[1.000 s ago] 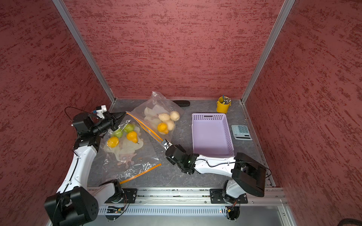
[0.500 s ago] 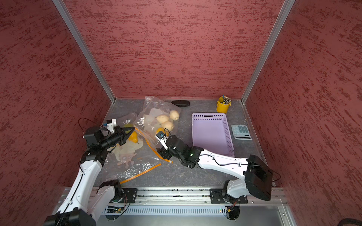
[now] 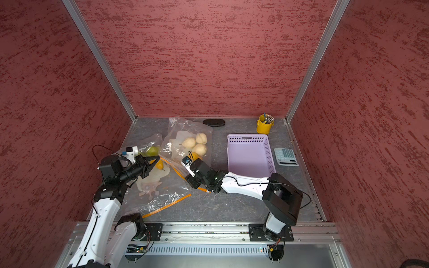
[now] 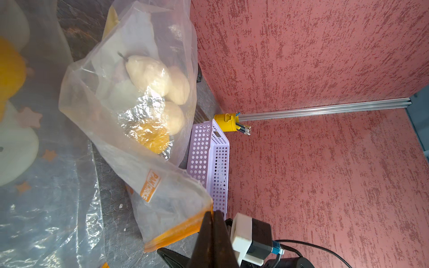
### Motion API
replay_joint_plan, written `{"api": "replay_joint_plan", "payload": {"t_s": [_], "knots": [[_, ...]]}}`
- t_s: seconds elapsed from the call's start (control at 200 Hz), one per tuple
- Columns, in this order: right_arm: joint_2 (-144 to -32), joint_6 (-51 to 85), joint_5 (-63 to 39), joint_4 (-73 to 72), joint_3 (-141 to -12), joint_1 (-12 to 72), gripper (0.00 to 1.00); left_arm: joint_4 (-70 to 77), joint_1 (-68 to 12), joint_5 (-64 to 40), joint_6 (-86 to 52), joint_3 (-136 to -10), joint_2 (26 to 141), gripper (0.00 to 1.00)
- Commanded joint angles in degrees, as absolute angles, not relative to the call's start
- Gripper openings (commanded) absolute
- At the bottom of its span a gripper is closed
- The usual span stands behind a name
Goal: Open the zip-top bag and take out the pear
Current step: Open the zipper of the food storage bag at the center of the board.
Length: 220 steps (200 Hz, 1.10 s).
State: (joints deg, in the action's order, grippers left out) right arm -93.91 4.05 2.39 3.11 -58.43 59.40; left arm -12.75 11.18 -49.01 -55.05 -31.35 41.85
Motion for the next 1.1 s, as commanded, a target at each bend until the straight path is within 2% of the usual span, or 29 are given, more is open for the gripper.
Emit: {"api": "replay_joint_plan", "payload": {"t_s": [0.0, 0.135, 0.281, 0.356, 0.521, 0.686, 0.701, 0.756, 0.781, 0.791, 0.802, 1.002, 1.097], "knots": [[-94.7, 4.6, 0.8, 1.0, -60.4, 59.1, 0.58, -13.4, 10.9, -49.2, -54.0, -30.7, 41.0, 0.00], [-95.3, 4.7, 1.3, 0.5, -60.7, 59.1, 0.56, -13.5, 10.9, -49.2, -54.2, -30.6, 40.7, 0.00], [-97.3, 5.2, 3.4, 0.9, -61.8, 59.2, 0.48, -14.1, 10.9, -49.5, -54.4, -31.0, 40.0, 0.00], [-98.5, 5.4, 6.6, 1.6, -62.7, 59.2, 0.38, -14.6, 10.9, -49.7, -54.3, -31.0, 39.4, 0.00], [-96.8, 4.1, 13.3, 0.6, -62.7, 59.3, 0.00, -16.4, 10.8, -51.4, -53.7, -28.8, 38.1, 0.00], [-90.7, -2.4, 18.2, 3.0, -63.7, 59.3, 0.00, -24.2, 9.8, -54.6, -48.2, -26.6, 35.8, 0.00], [-90.2, -3.1, 18.5, 3.4, -63.9, 59.3, 0.00, -25.4, 9.5, -54.5, -47.3, -26.8, 35.6, 0.05], [-88.8, -5.9, 19.3, 4.9, -64.6, 59.3, 0.00, -28.9, 8.7, -54.2, -44.7, -28.1, 34.2, 0.61], [-88.4, -7.1, 19.6, 5.8, -64.9, 59.3, 0.00, -30.4, 8.5, -53.5, -43.8, -29.2, 33.3, 0.80], [-88.3, -7.6, 19.7, 6.1, -65.0, 59.4, 0.00, -31.1, 8.4, -53.0, -43.7, -29.8, 32.9, 0.94], [-88.1, -8.1, 20.0, 6.4, -65.1, 59.4, 0.00, -31.7, 8.3, -52.4, -43.5, -30.2, 32.6, 0.99], [-85.1, -14.6, 21.3, 8.8, -64.6, 59.4, 0.00, -39.1, 7.4, -35.7, -38.2, -47.5, 30.0, 1.00], [-84.3, -15.2, 22.0, 7.7, -63.3, 59.4, 0.00, -34.4, 5.5, -37.5, -36.2, -52.2, 33.8, 1.00]]}}
